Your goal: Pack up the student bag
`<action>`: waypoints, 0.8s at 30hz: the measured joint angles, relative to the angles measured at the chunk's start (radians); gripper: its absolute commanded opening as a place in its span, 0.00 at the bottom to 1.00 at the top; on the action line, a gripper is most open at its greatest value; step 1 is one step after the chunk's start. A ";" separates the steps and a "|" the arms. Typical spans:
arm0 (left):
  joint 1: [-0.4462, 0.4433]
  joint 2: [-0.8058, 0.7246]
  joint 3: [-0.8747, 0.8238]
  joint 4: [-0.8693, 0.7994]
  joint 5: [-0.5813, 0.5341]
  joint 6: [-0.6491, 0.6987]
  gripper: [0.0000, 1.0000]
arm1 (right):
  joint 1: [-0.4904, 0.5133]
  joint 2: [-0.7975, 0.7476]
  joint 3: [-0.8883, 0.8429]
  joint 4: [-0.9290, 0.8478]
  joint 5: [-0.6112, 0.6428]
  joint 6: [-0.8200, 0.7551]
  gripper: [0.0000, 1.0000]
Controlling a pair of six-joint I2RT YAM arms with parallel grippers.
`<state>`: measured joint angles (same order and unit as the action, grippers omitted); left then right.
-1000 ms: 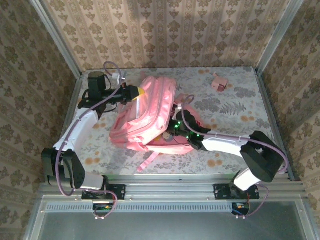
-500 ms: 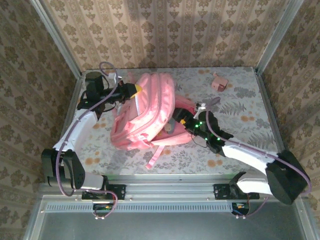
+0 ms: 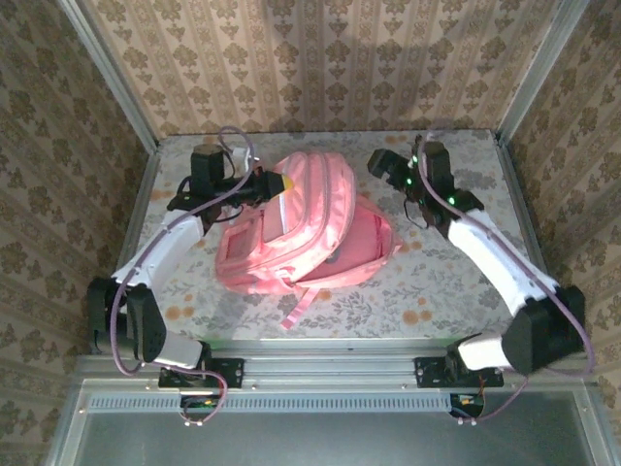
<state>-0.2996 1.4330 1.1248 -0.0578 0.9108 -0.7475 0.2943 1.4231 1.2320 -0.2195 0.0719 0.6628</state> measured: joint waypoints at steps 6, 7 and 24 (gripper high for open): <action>0.006 0.005 -0.073 0.114 0.013 -0.061 0.00 | -0.090 0.346 0.319 -0.141 0.085 -0.176 0.99; 0.007 0.006 -0.082 0.130 0.016 -0.073 0.00 | -0.113 0.405 0.380 -0.166 0.087 -0.193 0.99; -0.011 0.033 -0.099 0.172 0.027 -0.095 0.00 | -0.461 1.350 1.728 -0.621 -0.285 -0.168 1.00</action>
<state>-0.3103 1.4662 1.0260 0.1139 0.9379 -0.8421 -0.1665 2.7731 2.9604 -0.8410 -0.2134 0.4950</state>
